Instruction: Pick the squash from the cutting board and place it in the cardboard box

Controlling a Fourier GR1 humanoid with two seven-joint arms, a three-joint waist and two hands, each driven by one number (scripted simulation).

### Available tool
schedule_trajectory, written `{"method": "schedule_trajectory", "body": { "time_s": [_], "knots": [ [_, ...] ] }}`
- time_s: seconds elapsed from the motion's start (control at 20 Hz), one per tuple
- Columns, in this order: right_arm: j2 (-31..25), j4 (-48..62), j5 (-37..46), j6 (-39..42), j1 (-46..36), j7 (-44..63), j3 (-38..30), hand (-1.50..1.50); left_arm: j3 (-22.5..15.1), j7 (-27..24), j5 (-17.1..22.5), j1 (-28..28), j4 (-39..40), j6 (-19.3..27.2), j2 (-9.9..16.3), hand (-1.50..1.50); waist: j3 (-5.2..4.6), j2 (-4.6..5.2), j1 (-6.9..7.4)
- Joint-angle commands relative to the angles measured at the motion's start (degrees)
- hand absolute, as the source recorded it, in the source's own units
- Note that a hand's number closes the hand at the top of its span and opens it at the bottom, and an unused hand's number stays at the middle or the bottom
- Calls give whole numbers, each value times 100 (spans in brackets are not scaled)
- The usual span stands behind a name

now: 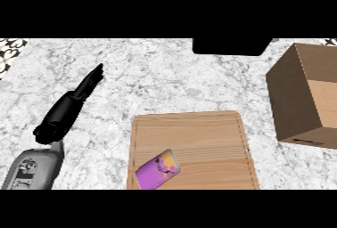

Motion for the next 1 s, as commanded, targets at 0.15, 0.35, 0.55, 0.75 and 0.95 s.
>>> {"method": "schedule_trajectory", "body": {
  "time_s": [0.15,0.35,0.55,0.75,0.95],
  "knots": [
    [-227,1924,1188,370,-961,-1182,860,150,-36,87,7,5,-126,-53,-43,0,6,6,91],
    [-150,2883,1892,336,-1482,-1450,1298,150,-2,-148,22,194,-75,-187,66,0,5,28,161],
    [-220,3357,1938,665,-1697,-2604,1602,-150,71,209,48,-159,-174,-177,100,0,11,12,106],
    [-95,3599,1354,753,-1909,-3351,1375,-150,77,-97,-25,36,20,-113,62,0,11,2,45],
    [691,3921,-258,1567,-1951,-2976,632,-150,116,3,51,-67,32,-90,1,0,24,-12,-11]
  ]
}}
